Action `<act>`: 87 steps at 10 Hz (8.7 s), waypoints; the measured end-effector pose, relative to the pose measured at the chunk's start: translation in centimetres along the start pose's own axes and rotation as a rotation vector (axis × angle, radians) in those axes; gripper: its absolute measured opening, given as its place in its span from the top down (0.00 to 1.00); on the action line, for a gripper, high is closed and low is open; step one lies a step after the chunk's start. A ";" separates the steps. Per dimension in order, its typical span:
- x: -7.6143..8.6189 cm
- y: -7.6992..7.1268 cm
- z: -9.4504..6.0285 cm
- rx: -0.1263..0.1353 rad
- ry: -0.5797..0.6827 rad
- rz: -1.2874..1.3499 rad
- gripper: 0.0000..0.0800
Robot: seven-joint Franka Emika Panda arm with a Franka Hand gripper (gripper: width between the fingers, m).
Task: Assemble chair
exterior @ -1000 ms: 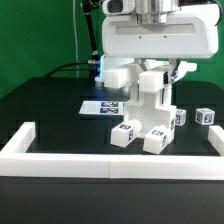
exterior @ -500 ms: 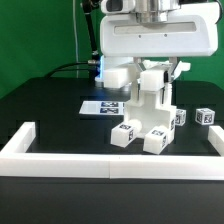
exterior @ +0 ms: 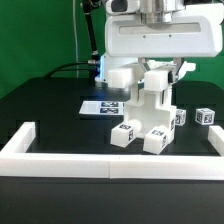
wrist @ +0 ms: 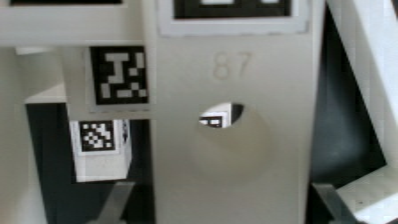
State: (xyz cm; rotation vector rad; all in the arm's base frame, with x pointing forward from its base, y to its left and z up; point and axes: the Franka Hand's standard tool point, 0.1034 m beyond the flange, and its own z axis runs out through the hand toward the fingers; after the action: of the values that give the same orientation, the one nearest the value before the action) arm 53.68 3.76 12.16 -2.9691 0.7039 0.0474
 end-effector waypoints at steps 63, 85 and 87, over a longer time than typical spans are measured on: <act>-2.0 5.0 -0.3 -0.011 0.026 -0.070 0.19; -4.7 -2.9 -0.3 0.002 0.027 0.091 0.19; -5.1 -3.0 -0.1 -0.001 0.022 0.161 0.19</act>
Offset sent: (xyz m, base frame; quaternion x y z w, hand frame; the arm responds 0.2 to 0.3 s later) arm -0.0198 -0.0109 -0.0034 -0.0298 0.0343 0.0819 0.9956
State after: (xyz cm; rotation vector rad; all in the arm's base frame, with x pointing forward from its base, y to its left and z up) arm 50.46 8.75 12.71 -2.9108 0.9450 0.0261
